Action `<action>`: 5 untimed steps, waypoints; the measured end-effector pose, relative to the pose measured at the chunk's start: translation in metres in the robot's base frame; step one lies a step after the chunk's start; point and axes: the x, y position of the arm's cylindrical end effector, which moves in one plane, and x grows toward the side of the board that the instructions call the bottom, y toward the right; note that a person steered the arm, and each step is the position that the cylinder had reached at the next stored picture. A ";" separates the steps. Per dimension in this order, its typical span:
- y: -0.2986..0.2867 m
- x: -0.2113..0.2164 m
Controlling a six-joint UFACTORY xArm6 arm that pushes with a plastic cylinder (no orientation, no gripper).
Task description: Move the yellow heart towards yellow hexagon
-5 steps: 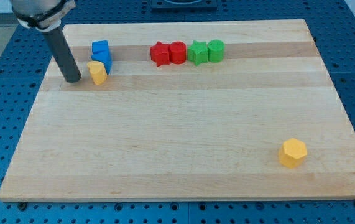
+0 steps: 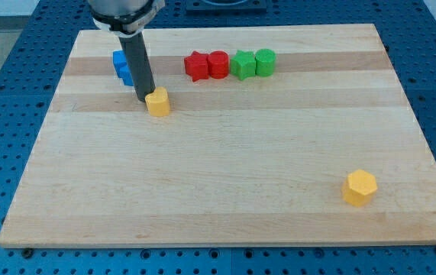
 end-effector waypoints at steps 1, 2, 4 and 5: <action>0.006 0.021; 0.021 0.039; 0.068 0.067; 0.097 0.075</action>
